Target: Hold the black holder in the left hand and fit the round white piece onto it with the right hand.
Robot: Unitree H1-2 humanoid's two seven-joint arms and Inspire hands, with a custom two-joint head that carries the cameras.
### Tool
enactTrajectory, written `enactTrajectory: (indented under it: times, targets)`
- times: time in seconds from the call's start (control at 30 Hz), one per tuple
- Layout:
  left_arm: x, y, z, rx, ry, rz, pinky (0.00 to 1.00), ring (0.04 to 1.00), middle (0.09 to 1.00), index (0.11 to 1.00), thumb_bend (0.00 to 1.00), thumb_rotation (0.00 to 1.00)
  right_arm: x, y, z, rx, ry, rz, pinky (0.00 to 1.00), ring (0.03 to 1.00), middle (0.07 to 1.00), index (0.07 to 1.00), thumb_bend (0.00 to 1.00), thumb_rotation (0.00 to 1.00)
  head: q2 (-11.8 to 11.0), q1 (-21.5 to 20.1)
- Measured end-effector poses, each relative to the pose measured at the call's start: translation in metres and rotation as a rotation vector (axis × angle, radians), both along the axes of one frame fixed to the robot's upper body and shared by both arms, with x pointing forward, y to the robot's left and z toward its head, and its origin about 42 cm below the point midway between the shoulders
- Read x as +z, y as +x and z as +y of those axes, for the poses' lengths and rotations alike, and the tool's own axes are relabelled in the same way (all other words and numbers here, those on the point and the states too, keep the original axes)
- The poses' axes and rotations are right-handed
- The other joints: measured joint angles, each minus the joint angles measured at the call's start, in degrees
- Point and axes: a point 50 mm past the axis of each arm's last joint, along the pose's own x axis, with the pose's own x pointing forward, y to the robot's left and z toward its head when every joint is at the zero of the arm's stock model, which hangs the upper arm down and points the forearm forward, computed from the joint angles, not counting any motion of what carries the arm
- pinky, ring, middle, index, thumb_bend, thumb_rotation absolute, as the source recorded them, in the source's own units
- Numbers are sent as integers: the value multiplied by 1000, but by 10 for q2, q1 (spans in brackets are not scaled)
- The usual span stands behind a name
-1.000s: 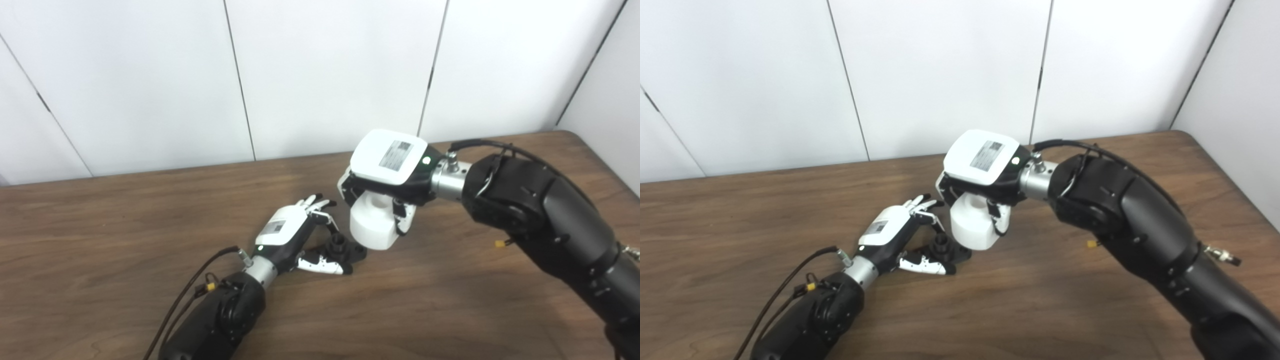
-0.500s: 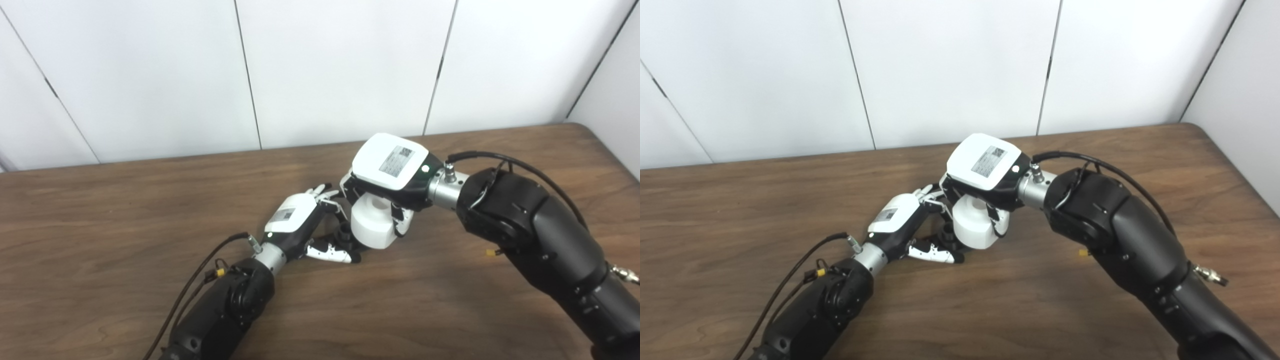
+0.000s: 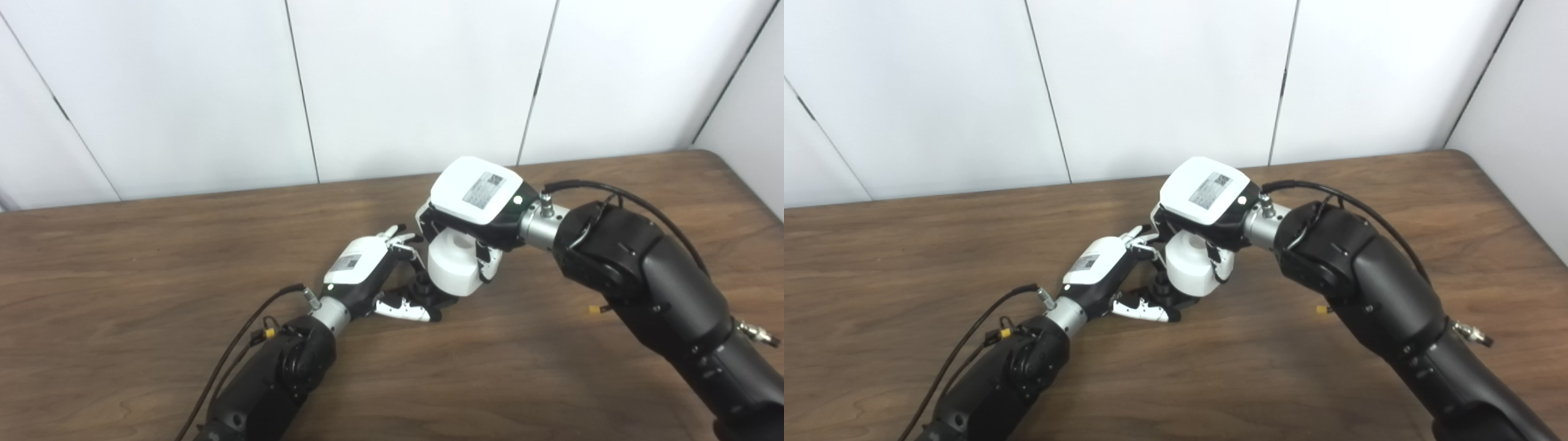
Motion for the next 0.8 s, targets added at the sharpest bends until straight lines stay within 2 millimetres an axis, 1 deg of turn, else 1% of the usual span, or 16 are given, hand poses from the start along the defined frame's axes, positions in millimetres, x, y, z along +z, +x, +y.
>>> enactTrajectory:
  times: [0.1, 0.27, 0.47, 0.8]
  targets:
    - [0, 0, -1, -2, 2, -2, 957, 986, 892, 481, 525, 62, 6, 1, 6, 27, 12, -6, 339, 427, 484, 515, 500, 0, 1, -1]
    - [1, 2, -2, -5, 7, -2, 949, 982, 891, 480, 525, 63, 16, 3, 9, 44, 15, -17, 340, 428, 484, 514, 500, 0, 2, 1]
    - [0, 2, -3, -8, 9, -7, 940, 981, 893, 481, 525, 63, 16, 2, 9, 51, 22, -3, 338, 423, 486, 519, 499, 0, 4, 3]
    - [1, 3, -3, -9, 10, -8, 953, 985, 889, 480, 525, 63, 21, 3, 9, 55, 18, 0, 344, 426, 484, 517, 500, 0, 8, 2]
